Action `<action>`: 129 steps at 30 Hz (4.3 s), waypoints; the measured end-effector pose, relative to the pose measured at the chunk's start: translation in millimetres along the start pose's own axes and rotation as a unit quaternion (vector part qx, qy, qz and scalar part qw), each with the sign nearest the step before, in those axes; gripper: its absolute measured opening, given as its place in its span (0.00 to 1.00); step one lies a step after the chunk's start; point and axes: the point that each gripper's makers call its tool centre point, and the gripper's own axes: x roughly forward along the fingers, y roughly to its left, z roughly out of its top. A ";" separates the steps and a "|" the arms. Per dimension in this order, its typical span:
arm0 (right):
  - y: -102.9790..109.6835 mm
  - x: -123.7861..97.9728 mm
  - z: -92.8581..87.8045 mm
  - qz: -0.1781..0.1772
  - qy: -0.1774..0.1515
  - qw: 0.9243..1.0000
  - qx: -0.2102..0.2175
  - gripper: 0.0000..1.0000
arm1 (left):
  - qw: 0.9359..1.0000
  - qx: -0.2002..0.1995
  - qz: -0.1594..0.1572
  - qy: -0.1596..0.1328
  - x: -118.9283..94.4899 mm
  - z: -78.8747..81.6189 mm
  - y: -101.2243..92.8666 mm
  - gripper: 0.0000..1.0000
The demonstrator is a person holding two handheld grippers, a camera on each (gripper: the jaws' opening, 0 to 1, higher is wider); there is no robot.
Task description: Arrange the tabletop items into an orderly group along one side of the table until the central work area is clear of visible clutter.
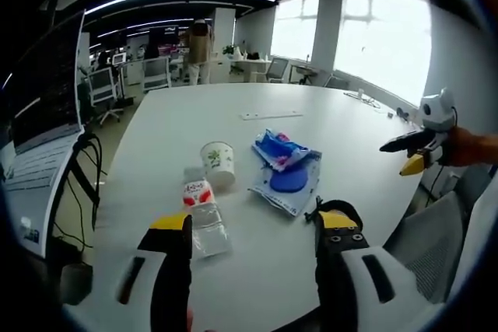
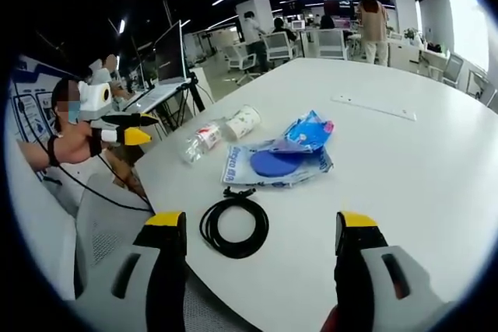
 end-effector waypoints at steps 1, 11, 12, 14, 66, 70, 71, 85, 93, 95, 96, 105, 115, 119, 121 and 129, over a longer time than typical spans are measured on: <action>0.1 -0.4 -0.5 0.000 0.000 1.000 0.001 0.78 | 1.000 0.000 0.000 0.000 0.2 -0.1 0.3 0.64; -2.7 -1.4 -2.8 -0.004 0.000 1.000 0.006 0.78 | 1.000 0.004 -0.001 0.008 5.5 -1.6 2.8 0.64; -2.9 -1.6 -3.2 -0.005 0.000 1.000 0.006 0.78 | 1.000 0.005 0.000 0.010 6.2 -2.1 3.4 0.64; -3.1 -2.1 -3.8 -0.006 -0.001 1.000 0.008 0.78 | 1.000 0.006 0.000 0.012 7.9 -3.1 4.2 0.64; -6.4 -20.7 -26.6 -0.024 0.011 0.999 0.033 0.77 | 0.997 0.027 0.021 0.076 74.5 -9.4 59.4 0.59; -6.2 -20.2 -26.6 -0.024 0.011 0.999 0.035 0.77 | 0.996 0.023 0.027 0.082 77.2 -8.5 63.7 0.57; -6.4 -19.8 -27.3 -0.024 0.012 0.999 0.036 0.77 | 0.996 0.022 0.028 0.084 78.0 -8.5 64.7 0.57; -9.7 -18.5 -31.5 -0.025 0.014 0.999 0.039 0.77 | 0.990 0.019 0.038 0.136 100.9 -12.7 77.4 0.54; -12.0 -19.0 -30.1 -0.028 0.012 0.999 0.045 0.77 | 0.986 0.010 0.036 0.165 116.3 -17.3 78.4 0.53; -12.4 -18.8 -30.2 -0.028 0.011 0.998 0.046 0.77 | 0.983 0.007 0.036 0.177 119.3 -21.0 79.0 0.53; -12.4 -18.7 -30.6 -0.028 0.012 0.998 0.047 0.77 | 0.983 0.006 0.036 0.182 121.1 -22.6 79.6 0.53; -12.2 -17.4 -33.7 -0.027 0.010 0.998 0.054 0.77 | 0.977 -0.010 0.034 0.212 129.8 -30.2 82.7 0.50; -15.1 -19.3 -37.2 -0.029 0.013 0.998 0.061 0.77 | 0.973 -0.037 0.026 0.227 142.6 -36.1 81.7 0.47; -16.6 -19.1 -37.0 -0.031 0.013 0.997 0.062 0.76 | 0.971 -0.039 0.025 0.234 145.6 -37.0 81.6 0.48; -16.8 -18.4 -37.4 -0.031 0.014 0.997 0.064 0.76 | 0.970 -0.040 0.026 0.238 146.8 -37.1 81.7 0.48; -14.6 -16.0 -38.3 -0.027 0.018 0.997 0.063 0.76 | 0.965 -0.063 0.027 0.252 150.4 -41.9 81.8 0.49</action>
